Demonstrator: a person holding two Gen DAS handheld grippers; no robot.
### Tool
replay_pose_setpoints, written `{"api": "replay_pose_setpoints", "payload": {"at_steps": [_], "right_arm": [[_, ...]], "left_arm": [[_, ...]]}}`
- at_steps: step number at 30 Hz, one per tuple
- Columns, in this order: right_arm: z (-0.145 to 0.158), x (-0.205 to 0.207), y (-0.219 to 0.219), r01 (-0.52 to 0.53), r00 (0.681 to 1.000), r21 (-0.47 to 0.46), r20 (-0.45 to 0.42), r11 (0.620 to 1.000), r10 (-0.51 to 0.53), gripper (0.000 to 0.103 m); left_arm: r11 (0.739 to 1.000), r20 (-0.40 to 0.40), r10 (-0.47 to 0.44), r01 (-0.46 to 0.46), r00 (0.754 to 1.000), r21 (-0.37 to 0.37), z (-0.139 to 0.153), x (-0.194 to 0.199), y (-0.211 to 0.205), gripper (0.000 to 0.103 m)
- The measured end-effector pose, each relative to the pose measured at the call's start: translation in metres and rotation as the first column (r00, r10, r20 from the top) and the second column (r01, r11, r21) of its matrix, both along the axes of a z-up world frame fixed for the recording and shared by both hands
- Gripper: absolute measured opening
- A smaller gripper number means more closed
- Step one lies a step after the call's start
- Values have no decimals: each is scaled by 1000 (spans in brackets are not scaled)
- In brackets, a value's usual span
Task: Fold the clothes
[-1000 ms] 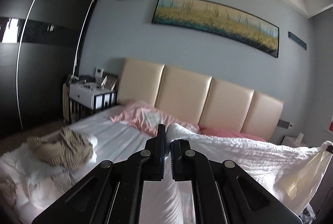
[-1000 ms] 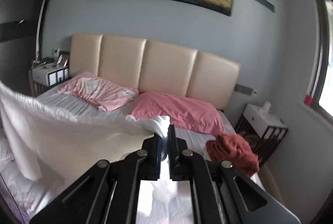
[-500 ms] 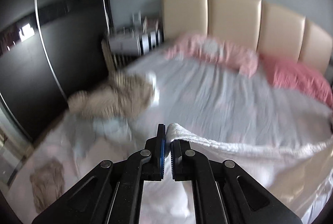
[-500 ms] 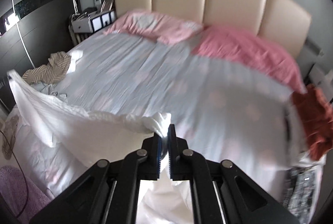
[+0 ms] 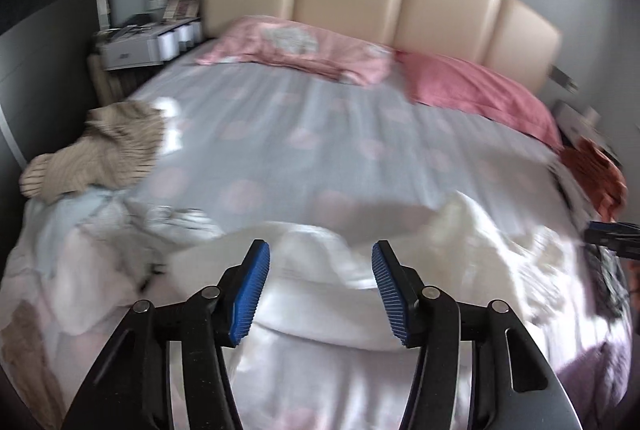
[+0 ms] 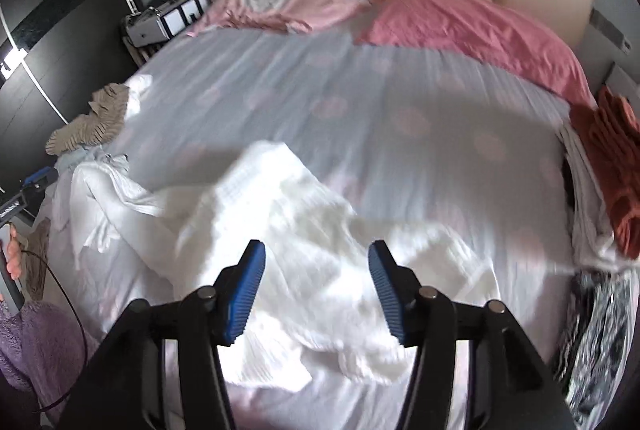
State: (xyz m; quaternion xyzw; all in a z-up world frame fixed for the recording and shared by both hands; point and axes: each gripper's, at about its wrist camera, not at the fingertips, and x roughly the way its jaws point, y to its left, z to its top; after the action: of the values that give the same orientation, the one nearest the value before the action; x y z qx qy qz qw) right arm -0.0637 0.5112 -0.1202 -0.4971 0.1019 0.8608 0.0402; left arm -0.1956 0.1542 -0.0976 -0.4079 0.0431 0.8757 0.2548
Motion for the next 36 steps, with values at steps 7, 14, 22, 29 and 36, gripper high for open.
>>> {"api": "replay_pose_setpoints", "payload": {"at_steps": [7, 14, 22, 29, 36], "right_arm": [[-61, 51, 27, 127, 976, -44, 182, 991, -117, 53], [-106, 65, 46, 234, 956, -211, 229, 949, -184, 53], [-113, 61, 65, 310, 949, -323, 157, 894, -272, 41], [-108, 66, 81, 347, 934, -408, 66, 845, -352, 1], [-49, 93, 73, 321, 921, -265, -136, 909, -365, 0]], "left_arm": [[986, 154, -167, 162, 974, 45, -30, 32, 64, 66], [976, 335, -203, 219, 920, -12, -106, 49, 118, 66], [959, 350, -217, 267, 911, -98, -145, 53, 149, 32], [962, 217, -245, 264, 945, -64, -117, 59, 144, 7], [990, 21, -107, 104, 994, 94, -43, 57, 86, 7]]}}
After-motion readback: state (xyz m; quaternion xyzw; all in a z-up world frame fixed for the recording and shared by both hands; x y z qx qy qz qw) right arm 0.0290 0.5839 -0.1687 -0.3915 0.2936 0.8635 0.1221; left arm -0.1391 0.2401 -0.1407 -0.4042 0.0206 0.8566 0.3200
